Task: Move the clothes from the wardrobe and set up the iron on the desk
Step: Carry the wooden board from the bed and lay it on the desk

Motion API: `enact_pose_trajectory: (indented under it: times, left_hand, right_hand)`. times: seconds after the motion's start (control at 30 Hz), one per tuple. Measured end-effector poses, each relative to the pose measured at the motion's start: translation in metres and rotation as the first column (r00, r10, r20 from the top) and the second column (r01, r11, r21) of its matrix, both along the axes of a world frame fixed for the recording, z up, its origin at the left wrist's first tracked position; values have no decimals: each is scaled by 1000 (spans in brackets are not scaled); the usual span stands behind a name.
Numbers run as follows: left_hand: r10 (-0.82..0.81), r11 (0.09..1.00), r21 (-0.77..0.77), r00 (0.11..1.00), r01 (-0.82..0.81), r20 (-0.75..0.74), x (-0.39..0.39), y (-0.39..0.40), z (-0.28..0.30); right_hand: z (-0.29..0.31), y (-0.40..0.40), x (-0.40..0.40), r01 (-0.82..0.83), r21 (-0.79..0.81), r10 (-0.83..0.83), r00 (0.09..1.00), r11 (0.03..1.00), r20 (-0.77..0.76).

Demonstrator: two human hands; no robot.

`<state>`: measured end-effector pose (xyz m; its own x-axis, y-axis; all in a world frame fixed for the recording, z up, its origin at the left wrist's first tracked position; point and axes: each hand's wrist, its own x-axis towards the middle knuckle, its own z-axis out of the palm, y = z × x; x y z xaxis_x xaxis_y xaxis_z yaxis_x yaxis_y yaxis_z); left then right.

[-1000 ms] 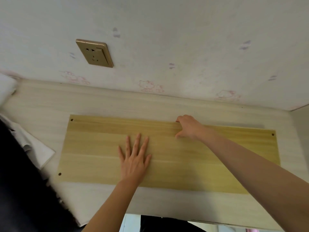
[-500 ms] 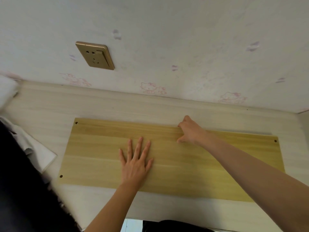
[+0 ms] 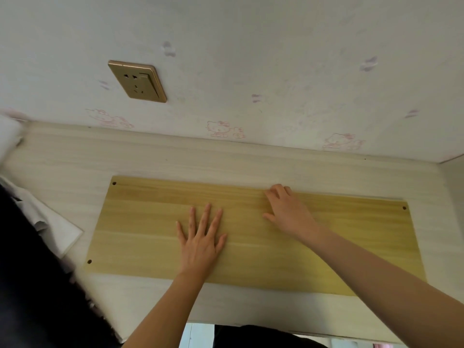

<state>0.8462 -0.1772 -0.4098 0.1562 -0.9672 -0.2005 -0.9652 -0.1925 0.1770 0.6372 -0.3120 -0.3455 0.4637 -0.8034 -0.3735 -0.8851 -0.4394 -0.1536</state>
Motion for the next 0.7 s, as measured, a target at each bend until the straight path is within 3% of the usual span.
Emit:
enact_pose_trajectory:
  times: [0.17,0.27,0.4,0.7]
  left_hand:
    - [27,999,-23,1000,-27,-8,5,7,0]
    - [66,998,-18,998,-66,10,12,19,-3]
    - [58,998,-6,998,-58,5,15,26,-1]
    - [68,998,16,998,-68,-2,26,34,2]
  right_hand:
    - [-23,52,-47,119,-42,-119,993,992,3]
    - [-27,74,-72,195,-38,-197,977,980,-82]
    - [-32,92,-85,195,-42,-199,971,980,-132]
    - [-40,108,-70,224,-80,-231,970,971,-81]
